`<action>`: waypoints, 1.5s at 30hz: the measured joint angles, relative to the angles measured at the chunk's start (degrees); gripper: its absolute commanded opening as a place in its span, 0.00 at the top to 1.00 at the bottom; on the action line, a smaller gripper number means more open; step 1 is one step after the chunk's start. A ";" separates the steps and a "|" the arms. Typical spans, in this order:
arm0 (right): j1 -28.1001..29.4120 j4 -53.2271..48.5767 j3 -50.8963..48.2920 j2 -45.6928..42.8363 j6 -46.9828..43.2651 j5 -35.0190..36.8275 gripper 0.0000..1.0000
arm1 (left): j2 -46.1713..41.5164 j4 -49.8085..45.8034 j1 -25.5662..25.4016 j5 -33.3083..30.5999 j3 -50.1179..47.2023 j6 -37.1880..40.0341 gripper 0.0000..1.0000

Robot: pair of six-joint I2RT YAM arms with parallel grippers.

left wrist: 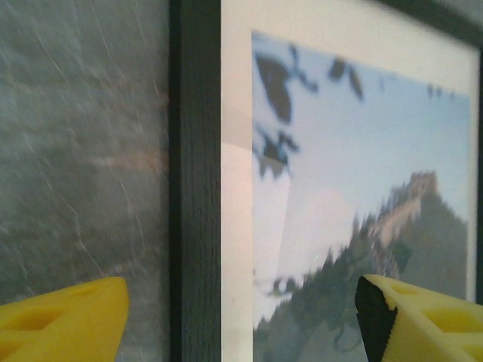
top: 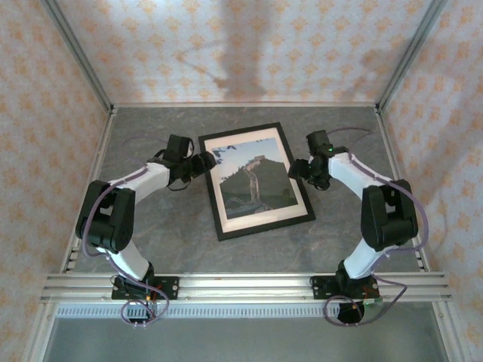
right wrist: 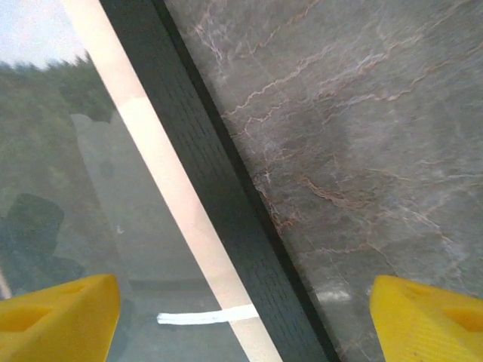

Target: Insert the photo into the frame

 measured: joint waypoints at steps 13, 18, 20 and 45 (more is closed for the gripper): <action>0.02 1.75 -1.38 4.31 0.00 -5.33 0.16 | 5.75 0.31 -3.58 0.13 0.35 0.81 0.19; 0.11 3.32 -4.09 2.95 -0.20 -7.17 0.19 | 8.33 0.74 -3.72 1.66 2.86 0.74 0.20; 0.46 3.93 -5.60 1.97 -0.22 -7.61 0.20 | 8.72 -0.09 -3.56 1.95 3.67 0.70 0.20; 3.85 -5.77 -5.88 -15.26 -0.42 6.32 0.09 | 7.21 -3.93 2.69 -1.20 9.44 7.17 0.18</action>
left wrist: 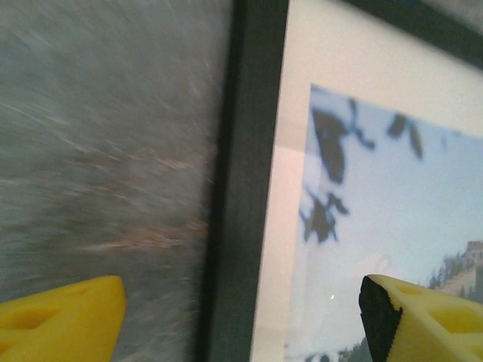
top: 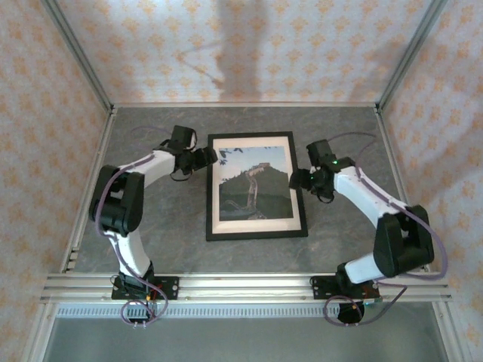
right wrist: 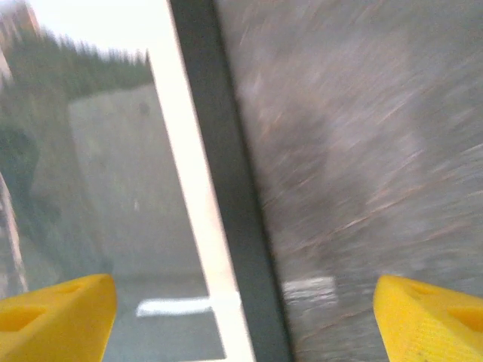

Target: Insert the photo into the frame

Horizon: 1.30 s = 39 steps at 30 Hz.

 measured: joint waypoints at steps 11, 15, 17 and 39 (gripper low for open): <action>-0.52 -0.79 4.02 -9.27 -3.67 28.68 0.01 | -30.36 6.67 0.72 -18.78 -18.95 8.81 0.00; -1.20 1.90 3.61 -9.60 -3.61 35.30 0.01 | -40.39 10.43 1.05 -26.67 -28.57 12.07 0.00; -1.31 4.26 2.25 -9.81 -3.41 37.86 0.01 | -44.50 12.79 1.55 -30.01 -33.09 13.35 0.00; -4.61 44.70 -21.16 0.92 -13.11 37.53 0.01 | -27.82 45.53 4.39 -39.39 -46.62 28.63 0.00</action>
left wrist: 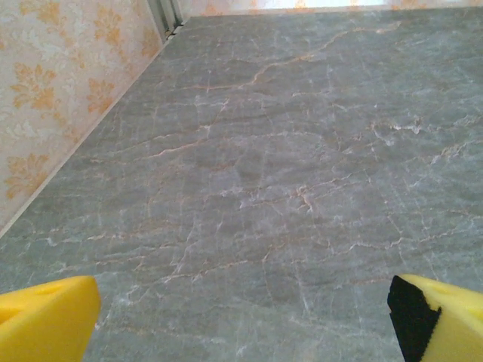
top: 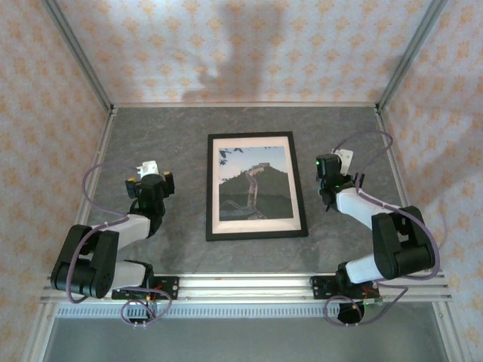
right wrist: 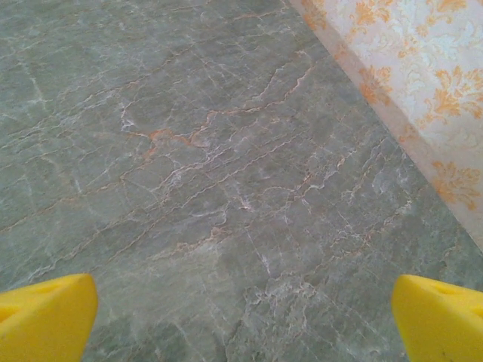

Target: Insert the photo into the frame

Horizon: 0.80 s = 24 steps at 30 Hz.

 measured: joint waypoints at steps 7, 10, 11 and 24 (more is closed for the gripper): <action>-0.83 5.88 -1.29 1.40 -1.09 -2.14 0.01 | -3.85 -1.49 0.37 2.60 0.46 1.03 0.00; -1.05 8.57 -1.90 1.40 -1.97 -4.07 0.01 | -7.58 -2.08 0.37 3.21 0.22 1.03 0.00; -1.20 9.68 -2.16 1.40 -2.23 -4.81 0.01 | -8.13 -2.08 0.37 3.23 0.22 1.03 0.00; -2.60 24.06 -8.52 1.64 -8.79 -12.83 0.00 | -10.73 -4.20 0.39 3.34 -1.97 1.14 0.00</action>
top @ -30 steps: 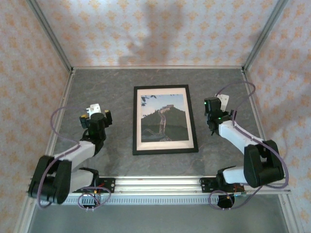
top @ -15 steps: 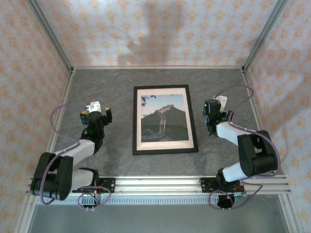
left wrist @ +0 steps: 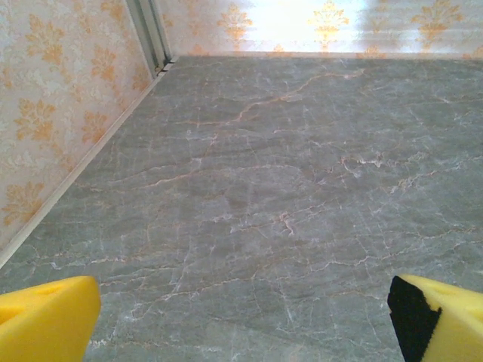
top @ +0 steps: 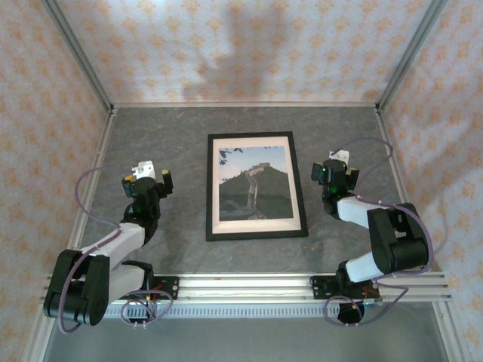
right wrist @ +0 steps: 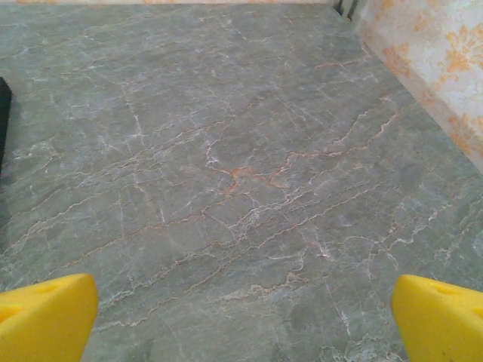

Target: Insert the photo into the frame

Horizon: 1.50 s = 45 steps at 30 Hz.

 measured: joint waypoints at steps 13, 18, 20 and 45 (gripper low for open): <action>-6.78 11.04 -2.99 2.34 1.84 -6.51 0.01 | 19.15 11.19 1.53 5.95 5.14 0.61 0.00; -7.43 12.68 -4.85 3.74 2.64 -8.04 0.01 | 23.41 14.69 3.45 10.10 5.18 0.72 0.00; -7.43 13.16 -4.85 3.74 2.69 -8.41 0.01 | 23.37 15.13 3.76 10.86 5.22 0.74 0.00; -7.43 13.62 -4.85 3.74 2.89 -9.22 0.01 | 23.37 15.85 3.74 12.31 5.22 0.76 0.00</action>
